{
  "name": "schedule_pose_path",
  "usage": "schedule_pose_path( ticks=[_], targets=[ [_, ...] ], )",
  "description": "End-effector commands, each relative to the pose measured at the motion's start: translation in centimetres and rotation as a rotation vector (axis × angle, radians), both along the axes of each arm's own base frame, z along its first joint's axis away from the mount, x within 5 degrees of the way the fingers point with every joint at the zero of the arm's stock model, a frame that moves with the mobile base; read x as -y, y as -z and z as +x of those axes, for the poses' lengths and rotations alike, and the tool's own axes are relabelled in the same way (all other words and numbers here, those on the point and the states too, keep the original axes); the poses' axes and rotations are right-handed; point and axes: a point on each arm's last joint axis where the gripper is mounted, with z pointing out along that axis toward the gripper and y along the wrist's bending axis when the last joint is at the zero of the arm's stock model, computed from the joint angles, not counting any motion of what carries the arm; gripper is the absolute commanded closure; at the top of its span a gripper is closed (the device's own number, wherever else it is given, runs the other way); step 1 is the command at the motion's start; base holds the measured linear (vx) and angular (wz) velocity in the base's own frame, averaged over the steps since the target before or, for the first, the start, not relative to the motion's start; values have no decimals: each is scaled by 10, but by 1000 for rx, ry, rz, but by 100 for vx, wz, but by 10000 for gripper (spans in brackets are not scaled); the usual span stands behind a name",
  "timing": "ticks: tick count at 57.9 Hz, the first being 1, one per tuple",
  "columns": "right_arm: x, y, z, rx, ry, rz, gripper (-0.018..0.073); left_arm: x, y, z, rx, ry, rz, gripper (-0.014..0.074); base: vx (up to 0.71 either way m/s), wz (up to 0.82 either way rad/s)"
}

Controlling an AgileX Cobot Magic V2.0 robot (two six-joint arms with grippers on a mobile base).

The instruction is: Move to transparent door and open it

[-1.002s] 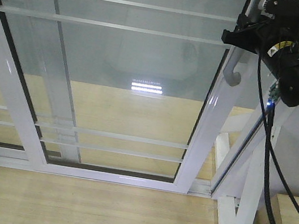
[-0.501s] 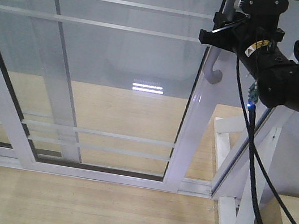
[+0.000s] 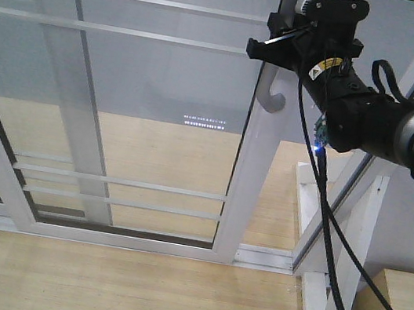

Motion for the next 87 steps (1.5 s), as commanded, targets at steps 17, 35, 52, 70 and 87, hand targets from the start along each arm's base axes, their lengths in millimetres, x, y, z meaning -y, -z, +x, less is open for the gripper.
schedule_pose_path(
  ticks=[17, 35, 52, 70, 87],
  targets=[
    [-44, -44, -31, 198, -186, 9, 322, 1, -19, 3, 117, 6, 1, 94, 0, 0],
    [-51, -47, -44, 161, -207, -36, 289, 1, -19, 3, 117, 6, 1, 94, 0, 0],
    [19, -84, -90, 17, -85, -162, 289, 12, -21, 6, 145, 79, 36, 94, 0, 0],
    [106, -82, -159, -112, 121, -220, 289, 54, -8, 35, 252, 274, -28, 94, 0, 0],
    [117, -83, -182, -202, 150, -256, 289, 111, -25, 87, 307, 433, -57, 94, 0, 0]
  ],
)
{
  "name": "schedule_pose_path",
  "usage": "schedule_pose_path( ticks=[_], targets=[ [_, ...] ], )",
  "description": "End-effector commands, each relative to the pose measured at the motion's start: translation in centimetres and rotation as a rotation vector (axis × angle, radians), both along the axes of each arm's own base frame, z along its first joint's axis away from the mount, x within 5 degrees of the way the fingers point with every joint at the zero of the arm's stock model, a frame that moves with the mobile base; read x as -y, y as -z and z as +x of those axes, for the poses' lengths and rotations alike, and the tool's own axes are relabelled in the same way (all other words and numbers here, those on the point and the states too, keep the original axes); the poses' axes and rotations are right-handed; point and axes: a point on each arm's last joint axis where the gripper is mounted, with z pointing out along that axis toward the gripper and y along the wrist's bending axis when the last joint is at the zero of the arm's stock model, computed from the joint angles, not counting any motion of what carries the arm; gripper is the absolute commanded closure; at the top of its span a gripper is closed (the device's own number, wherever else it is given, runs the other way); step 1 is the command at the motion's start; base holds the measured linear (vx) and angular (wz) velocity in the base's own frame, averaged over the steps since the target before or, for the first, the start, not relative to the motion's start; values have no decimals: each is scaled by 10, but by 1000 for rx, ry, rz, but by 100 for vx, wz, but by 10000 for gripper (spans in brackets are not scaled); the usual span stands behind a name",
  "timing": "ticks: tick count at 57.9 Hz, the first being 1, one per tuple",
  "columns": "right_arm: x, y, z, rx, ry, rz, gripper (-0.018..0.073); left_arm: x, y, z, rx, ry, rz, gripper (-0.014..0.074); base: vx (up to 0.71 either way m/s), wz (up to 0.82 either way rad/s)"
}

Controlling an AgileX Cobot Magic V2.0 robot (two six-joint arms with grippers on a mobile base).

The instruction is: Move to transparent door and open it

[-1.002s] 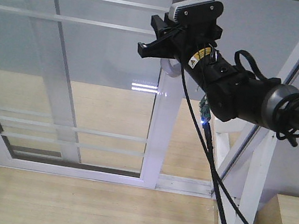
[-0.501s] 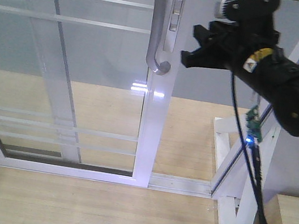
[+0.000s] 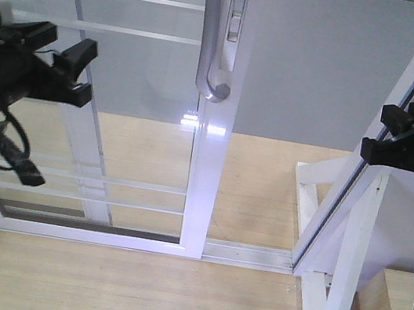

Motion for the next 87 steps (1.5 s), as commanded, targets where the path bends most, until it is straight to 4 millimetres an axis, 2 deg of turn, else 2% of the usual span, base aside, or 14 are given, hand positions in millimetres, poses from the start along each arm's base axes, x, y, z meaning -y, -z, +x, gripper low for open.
schedule_pose_path(
  ticks=[1, 13, 33, 48, 57, 65, 73, 87],
  targets=[
    [1, -17, -1, 84, -4, 1, 289, 19, -33, 19, 152, 44, -73, 94, 0, 0],
    [1, -16, -1, 75, -1, 4, 289, 55, -43, 63, 179, 95, -88, 94, 0, 0],
    [1, -16, -1, 75, 0, 7, 289, 110, -33, 122, 189, 157, -102, 94, 0, 0],
    [1, -16, -1, 71, 0, 6, 289, 127, -42, 153, 221, 155, -108, 94, 0, 0],
    [1, -16, -1, 70, 0, 6, 289, 135, -30, 170, 214, 150, -114, 94, 0, 0],
    [1, -16, -1, 65, 1, 5, 289, 139, -24, 177, 213, 149, -113, 104, 0, 0],
    [1, -16, -1, 64, 1, 5, 289, 134, -22, 179, 199, 138, -96, 210, 0, 0],
    [2, -15, -1, 61, 1, 4, 289, 108, -21, 192, 199, 78, -61, 524, 0, 0]
  ],
)
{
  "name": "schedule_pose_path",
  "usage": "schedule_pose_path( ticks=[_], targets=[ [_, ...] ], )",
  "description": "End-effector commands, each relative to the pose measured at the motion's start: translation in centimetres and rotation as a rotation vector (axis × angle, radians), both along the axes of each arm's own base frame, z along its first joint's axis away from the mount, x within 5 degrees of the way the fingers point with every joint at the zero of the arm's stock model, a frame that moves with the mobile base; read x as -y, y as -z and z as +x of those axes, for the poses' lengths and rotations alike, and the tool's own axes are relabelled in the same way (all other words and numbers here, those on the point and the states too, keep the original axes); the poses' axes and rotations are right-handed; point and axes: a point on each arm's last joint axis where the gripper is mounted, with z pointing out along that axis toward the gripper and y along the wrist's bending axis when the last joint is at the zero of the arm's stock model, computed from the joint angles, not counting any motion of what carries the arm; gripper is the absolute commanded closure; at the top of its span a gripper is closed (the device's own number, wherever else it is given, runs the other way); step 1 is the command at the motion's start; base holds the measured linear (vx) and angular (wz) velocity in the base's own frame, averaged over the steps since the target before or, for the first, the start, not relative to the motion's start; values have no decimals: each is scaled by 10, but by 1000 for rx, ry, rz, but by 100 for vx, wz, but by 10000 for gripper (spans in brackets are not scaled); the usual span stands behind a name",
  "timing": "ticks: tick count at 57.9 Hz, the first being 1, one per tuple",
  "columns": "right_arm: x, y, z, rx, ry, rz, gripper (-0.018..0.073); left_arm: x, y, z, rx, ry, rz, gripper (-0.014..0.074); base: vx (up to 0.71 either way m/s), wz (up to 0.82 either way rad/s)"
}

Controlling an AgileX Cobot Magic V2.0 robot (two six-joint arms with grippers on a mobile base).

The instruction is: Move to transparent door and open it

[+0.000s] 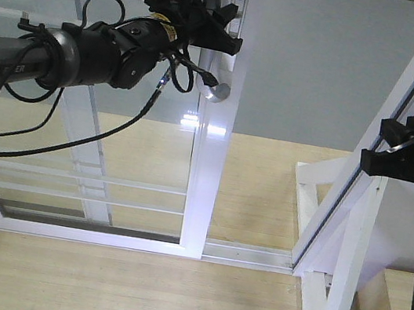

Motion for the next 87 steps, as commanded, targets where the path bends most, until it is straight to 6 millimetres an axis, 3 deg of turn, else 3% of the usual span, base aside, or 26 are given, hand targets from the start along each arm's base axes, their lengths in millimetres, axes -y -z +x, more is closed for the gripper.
schedule_pose_path(
  ticks=[1, 6, 13, 40, 53, 63, 87],
  targets=[
    [0, -20, 1, 117, -5, 21, 289, -28, -51, 6, 144, -66, -97, 538, 0, 0],
    [0, -20, 1, 117, -5, 21, 289, -39, -52, 10, 139, -90, -95, 606, 0, 0],
    [0, -20, 1, 116, -5, 21, 289, -54, -53, 13, 93, -125, -78, 596, 0, 0],
    [0, -20, 1, 115, -5, 20, 289, -94, -64, 17, 1, -221, -30, 433, 0, 0],
    [0, -19, 1, 101, -3, 17, 289, -118, -66, 18, -63, -278, -2, 403, 0, 0],
    [1, -18, 1, 90, -2, 14, 289, -132, -73, 14, -106, -310, 25, 387, 0, 1],
    [1, -18, 1, 89, -2, 13, 289, -170, -90, 2, -194, -396, 97, 248, 0, 0]
  ],
)
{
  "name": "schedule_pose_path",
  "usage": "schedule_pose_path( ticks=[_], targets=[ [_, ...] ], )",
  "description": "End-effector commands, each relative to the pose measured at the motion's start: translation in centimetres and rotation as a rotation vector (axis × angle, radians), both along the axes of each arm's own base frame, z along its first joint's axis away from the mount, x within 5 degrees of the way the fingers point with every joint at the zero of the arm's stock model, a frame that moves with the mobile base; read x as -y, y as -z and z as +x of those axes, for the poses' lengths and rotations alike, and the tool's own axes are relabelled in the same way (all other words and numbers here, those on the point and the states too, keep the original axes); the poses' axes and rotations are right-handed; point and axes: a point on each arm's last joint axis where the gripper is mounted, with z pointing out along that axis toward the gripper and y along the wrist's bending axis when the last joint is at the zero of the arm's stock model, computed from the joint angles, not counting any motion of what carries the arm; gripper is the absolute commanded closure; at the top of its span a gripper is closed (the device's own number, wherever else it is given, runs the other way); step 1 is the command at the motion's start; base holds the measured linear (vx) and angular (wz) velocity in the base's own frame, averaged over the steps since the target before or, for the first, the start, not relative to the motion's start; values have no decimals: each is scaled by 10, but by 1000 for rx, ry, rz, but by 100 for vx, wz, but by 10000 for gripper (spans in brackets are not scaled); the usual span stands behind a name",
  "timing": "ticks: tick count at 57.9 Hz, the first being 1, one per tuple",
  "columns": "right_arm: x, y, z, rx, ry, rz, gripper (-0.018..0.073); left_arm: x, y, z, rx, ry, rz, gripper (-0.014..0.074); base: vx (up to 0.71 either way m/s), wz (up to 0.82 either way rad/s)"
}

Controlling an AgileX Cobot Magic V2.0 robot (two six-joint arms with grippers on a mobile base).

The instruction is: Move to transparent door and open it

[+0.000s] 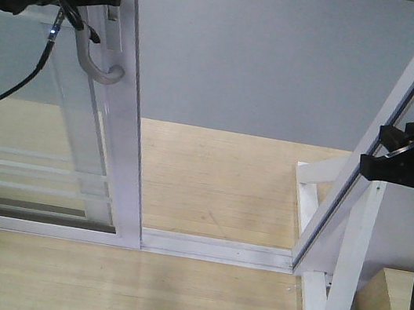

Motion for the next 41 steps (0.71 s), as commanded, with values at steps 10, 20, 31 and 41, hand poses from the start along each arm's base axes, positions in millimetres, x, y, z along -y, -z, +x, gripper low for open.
schedule_pose_path(
  ticks=[10, 20, 31, 41],
  targets=[
    [0, -20, 2, 121, -7, 18, 289, -19, -65, -16, 179, 2, 109, 249, 0, 0],
    [0, -20, 2, 120, -7, 17, 289, -29, -68, -24, 120, -28, 134, 249, 0, 0],
    [0, -20, 2, 120, -7, 17, 289, -34, -65, -41, 61, -46, 121, 249, 0, 0],
    [0, -20, 2, 120, -8, 15, 289, -37, -63, -73, 102, -43, 85, 251, 0, 0]
  ],
)
